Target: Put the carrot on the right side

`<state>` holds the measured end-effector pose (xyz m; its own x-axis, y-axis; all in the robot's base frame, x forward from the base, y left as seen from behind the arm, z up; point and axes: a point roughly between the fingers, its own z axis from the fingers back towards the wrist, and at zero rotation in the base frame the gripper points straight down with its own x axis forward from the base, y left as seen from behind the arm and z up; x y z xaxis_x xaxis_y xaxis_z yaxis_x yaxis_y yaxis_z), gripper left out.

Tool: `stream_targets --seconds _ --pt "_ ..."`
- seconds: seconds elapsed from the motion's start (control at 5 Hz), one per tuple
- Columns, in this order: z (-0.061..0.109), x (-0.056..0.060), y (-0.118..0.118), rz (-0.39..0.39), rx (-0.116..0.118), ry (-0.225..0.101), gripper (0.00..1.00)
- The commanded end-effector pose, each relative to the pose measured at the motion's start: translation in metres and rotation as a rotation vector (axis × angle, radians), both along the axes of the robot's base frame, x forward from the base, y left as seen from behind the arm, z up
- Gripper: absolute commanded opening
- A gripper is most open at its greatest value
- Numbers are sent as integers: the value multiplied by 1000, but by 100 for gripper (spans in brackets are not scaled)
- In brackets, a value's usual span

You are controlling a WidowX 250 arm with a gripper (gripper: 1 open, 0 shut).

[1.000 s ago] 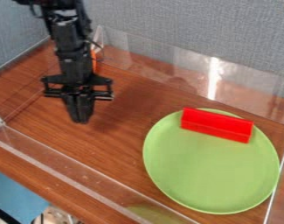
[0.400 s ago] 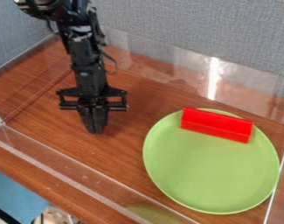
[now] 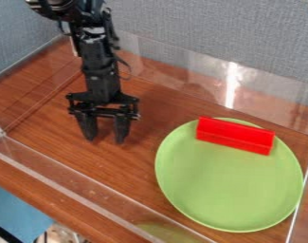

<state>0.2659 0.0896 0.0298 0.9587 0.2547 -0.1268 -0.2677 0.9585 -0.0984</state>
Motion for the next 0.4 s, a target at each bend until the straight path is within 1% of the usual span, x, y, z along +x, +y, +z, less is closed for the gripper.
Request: stream_targets --seconds 0.0,0.2 --pt "19 17 9 -2 21 -43 0" --pt "24 24 5 -19 2 -32 100"
